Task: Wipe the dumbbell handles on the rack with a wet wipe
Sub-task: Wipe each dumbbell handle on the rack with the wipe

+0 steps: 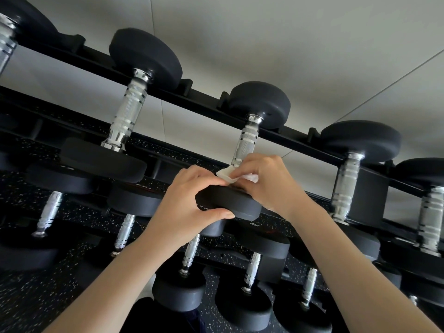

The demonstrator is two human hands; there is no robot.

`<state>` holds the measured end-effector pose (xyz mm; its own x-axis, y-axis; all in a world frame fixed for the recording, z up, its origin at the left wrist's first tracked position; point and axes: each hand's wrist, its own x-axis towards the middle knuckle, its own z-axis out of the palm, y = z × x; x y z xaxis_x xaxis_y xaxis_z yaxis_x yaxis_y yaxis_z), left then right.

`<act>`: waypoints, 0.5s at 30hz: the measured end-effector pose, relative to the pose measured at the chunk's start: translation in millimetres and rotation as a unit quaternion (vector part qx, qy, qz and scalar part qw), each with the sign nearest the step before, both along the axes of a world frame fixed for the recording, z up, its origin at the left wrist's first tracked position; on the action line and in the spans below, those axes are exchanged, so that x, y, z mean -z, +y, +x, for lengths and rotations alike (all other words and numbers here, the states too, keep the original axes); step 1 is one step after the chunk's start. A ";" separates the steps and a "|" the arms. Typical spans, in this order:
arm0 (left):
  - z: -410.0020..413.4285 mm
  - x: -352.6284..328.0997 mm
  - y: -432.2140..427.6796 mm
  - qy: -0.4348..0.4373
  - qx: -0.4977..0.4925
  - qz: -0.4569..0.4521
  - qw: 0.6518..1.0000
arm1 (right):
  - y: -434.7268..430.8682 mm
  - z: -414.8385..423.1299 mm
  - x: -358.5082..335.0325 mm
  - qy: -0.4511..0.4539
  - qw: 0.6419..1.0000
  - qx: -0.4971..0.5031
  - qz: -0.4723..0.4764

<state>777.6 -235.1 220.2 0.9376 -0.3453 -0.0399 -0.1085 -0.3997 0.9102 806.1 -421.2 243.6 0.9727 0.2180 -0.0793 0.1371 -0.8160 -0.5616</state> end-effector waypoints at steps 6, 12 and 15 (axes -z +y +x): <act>1.6 -1.1 0.8 -0.008 0.012 0.010 1.000 | 1.6 -4.1 12.1 -0.138 0.986 0.080 0.041; -0.1 -2.3 0.4 -0.005 0.009 0.013 1.000 | -3.6 23.9 12.0 -0.157 0.954 0.221 0.128; -0.5 -2.7 0.6 -0.003 0.011 0.015 1.000 | -8.4 35.3 16.9 -0.130 0.916 0.311 0.219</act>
<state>777.2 -234.5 222.9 0.9301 -0.3645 -0.0450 -0.1230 -0.4246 0.8970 841.5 -429.7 226.7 0.8927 -0.4300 0.1351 -0.1029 -0.4862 -0.8678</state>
